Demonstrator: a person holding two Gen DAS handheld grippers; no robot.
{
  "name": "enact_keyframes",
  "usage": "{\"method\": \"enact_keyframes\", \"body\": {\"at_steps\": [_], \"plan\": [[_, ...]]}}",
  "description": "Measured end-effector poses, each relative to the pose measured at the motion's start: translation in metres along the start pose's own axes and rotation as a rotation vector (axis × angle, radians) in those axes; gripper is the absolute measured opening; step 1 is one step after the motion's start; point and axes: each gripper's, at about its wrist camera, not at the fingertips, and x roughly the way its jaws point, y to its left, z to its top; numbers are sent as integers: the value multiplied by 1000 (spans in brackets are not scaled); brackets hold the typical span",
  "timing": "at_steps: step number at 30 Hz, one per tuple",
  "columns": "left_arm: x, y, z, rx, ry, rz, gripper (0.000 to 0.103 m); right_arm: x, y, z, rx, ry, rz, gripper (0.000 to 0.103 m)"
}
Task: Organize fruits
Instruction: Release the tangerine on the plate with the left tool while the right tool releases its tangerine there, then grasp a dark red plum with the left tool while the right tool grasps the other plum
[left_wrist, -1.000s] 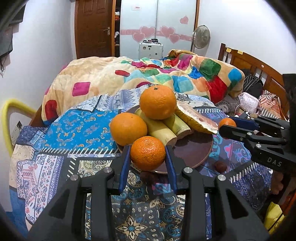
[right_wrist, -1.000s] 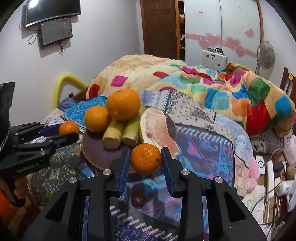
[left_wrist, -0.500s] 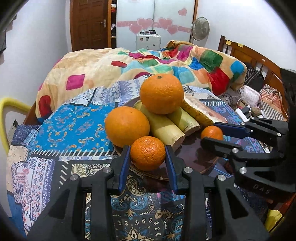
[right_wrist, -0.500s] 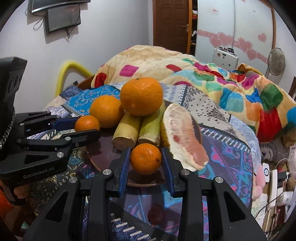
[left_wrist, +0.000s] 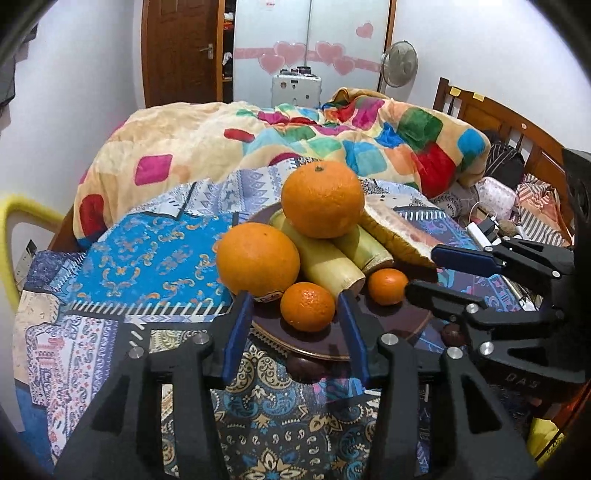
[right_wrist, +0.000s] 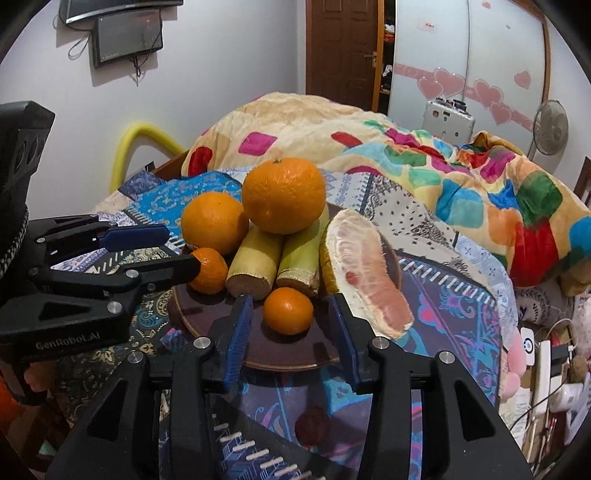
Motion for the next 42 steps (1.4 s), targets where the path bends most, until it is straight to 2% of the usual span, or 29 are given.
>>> {"method": "enact_keyframes", "body": {"at_steps": [6, 12, 17, 23, 35, 39, 42], "plan": [[-17, 1, -5, 13, 4, 14, 48, -24, -2, -7, 5, -29, -15, 40], [-17, 3, -21, 35, 53, 37, 48, -33, -7, -22, 11, -14, -25, 40], [-5, 6, -35, 34, 112, 36, 48, -30, -13, -38, 16, 20, -32, 40], [10, 9, -43, 23, 179, -9, 47, -28, -18, -54, 29, 52, -29, 40], [25, -3, -37, 66, 202, -38, 47, -7, -17, -59, 23, 108, 2, 40], [29, -3, -33, 62, 200, -37, 46, -6, -17, -58, 26, 104, 14, 28], [30, -6, -32, 72, 194, -38, 40, -6, -13, -58, 13, 101, 16, 16]]}}
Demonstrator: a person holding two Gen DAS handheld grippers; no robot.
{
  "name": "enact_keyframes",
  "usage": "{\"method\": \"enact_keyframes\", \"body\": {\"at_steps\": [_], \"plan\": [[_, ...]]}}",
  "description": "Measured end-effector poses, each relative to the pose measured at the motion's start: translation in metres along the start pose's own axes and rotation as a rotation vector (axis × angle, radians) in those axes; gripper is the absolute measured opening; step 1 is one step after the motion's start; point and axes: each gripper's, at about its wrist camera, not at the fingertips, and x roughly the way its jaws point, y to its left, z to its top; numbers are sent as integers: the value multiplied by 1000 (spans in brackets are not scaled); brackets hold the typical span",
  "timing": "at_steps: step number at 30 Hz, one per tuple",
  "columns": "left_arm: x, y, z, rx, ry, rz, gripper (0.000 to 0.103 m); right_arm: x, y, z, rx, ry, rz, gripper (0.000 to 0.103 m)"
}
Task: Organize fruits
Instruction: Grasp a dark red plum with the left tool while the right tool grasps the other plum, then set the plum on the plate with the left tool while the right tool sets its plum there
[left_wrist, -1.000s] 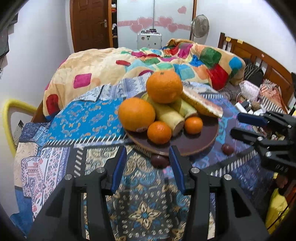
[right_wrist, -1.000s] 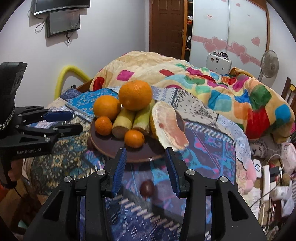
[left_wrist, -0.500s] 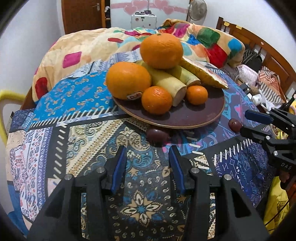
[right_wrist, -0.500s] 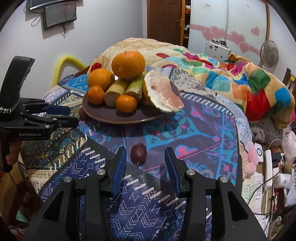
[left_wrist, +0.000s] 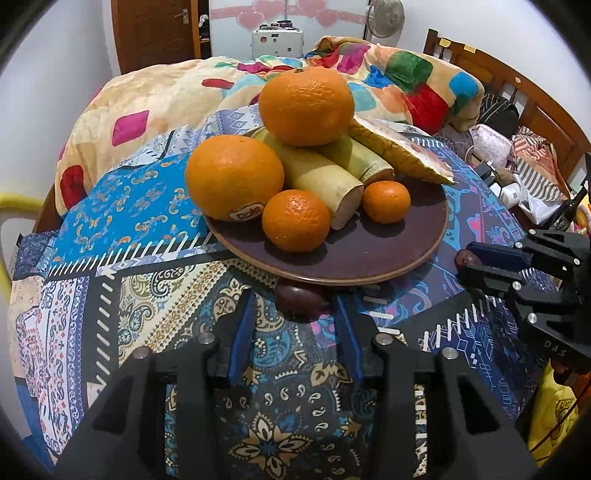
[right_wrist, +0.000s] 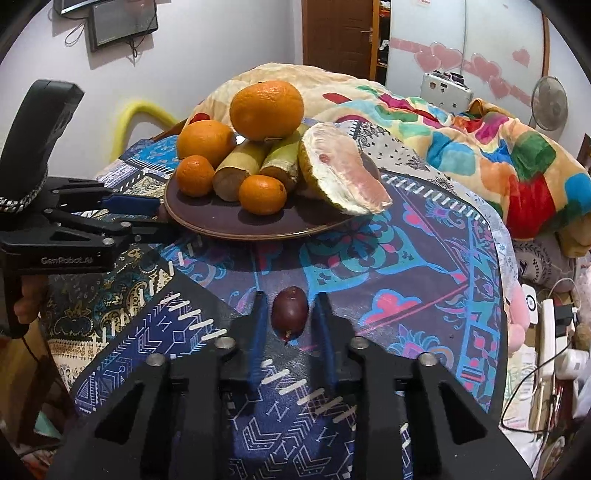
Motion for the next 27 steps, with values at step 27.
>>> {"method": "enact_keyframes", "body": {"at_steps": [27], "plan": [[-39, -5, -3, -1, -114, 0, 26, -30, -12, 15, 66, -124, -35, 12]]}}
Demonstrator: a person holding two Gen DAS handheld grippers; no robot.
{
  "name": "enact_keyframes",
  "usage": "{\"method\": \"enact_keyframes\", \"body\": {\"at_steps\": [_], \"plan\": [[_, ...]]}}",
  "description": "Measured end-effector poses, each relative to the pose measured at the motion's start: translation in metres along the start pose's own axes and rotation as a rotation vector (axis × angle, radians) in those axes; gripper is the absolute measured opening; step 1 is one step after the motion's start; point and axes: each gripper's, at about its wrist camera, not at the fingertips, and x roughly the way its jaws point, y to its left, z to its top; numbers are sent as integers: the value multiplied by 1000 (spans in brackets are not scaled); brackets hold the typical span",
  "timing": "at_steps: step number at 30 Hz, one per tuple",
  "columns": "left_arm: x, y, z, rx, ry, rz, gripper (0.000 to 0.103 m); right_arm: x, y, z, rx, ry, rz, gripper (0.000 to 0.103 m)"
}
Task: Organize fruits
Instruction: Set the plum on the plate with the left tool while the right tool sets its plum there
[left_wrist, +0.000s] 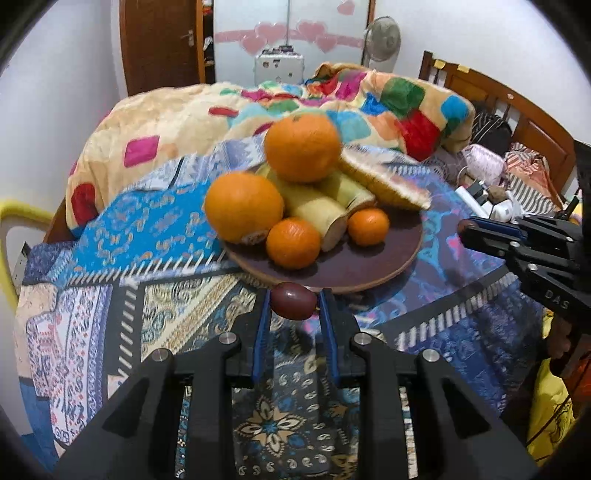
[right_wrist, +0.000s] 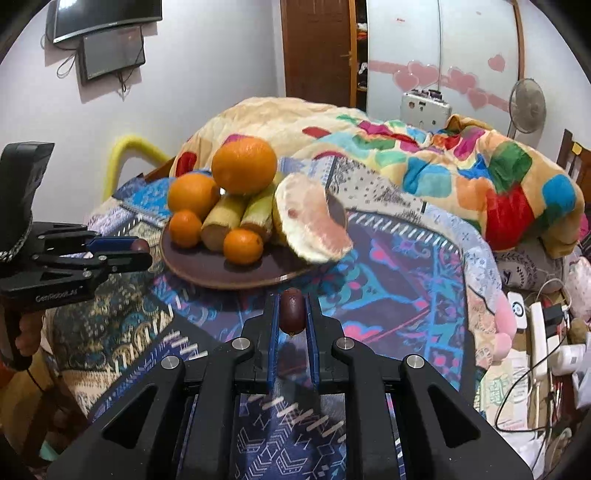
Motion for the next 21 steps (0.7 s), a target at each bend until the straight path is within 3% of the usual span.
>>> {"method": "enact_keyframes", "body": {"at_steps": [8, 21], "plan": [[-9, -17, 21, 11, -78, -26, 26, -4, 5, 19, 0, -47, 15, 12], [17, -26, 30, 17, -61, -25, 26, 38, 12, 25, -29, 17, 23, 12]]}}
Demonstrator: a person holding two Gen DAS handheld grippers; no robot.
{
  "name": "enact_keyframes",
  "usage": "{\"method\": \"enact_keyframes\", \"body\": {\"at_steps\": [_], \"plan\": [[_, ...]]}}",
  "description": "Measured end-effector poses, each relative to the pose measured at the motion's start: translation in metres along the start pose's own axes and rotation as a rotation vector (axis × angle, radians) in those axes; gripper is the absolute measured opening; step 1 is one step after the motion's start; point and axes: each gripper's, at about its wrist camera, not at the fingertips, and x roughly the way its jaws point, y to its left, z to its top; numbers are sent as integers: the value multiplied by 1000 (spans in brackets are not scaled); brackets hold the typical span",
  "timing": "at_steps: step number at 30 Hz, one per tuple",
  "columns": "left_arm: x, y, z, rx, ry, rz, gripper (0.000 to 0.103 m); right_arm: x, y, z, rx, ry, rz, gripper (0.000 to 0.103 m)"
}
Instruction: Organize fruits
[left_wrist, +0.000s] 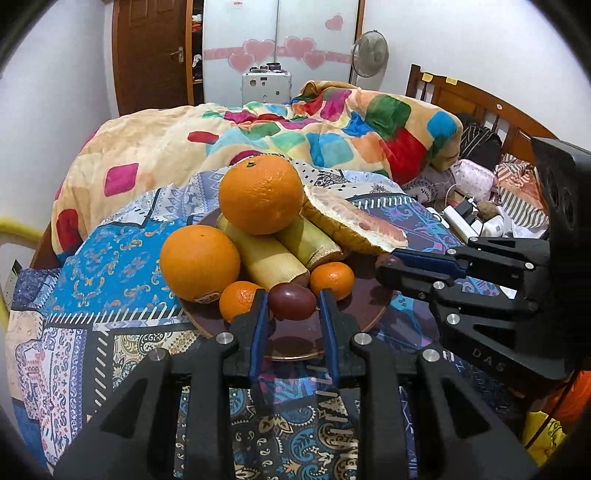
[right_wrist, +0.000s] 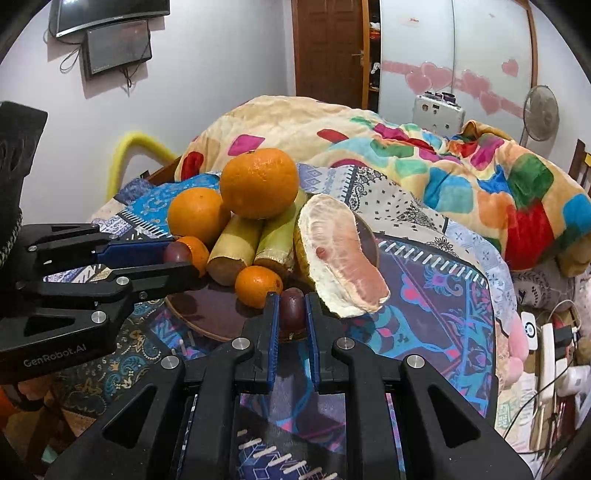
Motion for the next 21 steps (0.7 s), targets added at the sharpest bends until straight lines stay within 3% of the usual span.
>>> {"method": "enact_keyframes", "body": {"at_steps": [14, 21], "plan": [[-4, 7, -2, -26, -12, -12, 32, -2, 3, 1, -11, 1, -4, 20], [-52, 6, -1, -49, -96, -1, 32, -38, 5, 7, 13, -68, 6, 20]]}}
